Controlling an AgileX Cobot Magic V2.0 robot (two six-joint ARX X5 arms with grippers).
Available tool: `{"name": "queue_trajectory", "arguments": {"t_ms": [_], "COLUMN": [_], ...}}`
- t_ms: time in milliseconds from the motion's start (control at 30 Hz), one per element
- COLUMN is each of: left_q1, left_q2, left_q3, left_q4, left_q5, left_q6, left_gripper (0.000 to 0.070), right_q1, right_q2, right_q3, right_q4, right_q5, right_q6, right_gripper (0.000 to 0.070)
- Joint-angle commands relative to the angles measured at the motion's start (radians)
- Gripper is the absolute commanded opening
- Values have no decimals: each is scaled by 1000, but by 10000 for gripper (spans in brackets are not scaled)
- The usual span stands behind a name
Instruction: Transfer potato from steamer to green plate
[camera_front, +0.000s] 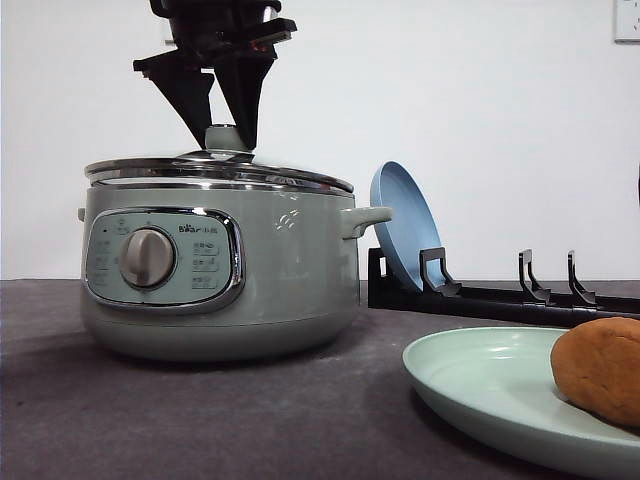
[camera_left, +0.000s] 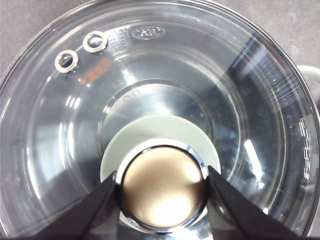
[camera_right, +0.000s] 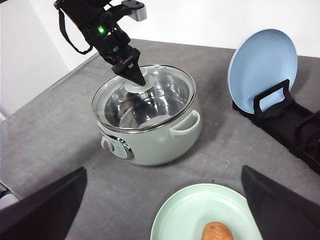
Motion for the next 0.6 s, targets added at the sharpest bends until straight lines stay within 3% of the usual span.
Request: {"name": "queue_trajectory", "arguments": {"t_ms": [0,567], "left_q1": [-11,-11], "left_q2": [27,70], "left_q3": [32,31], "left_q4": [29,23], "left_q5": [12,15], "left_q6": [-22,-60], "left_gripper": [0,0], "right_q1": [5,5], "right_q2": [2,2], "right_q3": [16,16], "right_q4": [18,59], "right_q5": [2,-1], "right_q6": [-11,-6], "right_gripper": [624,624]}}
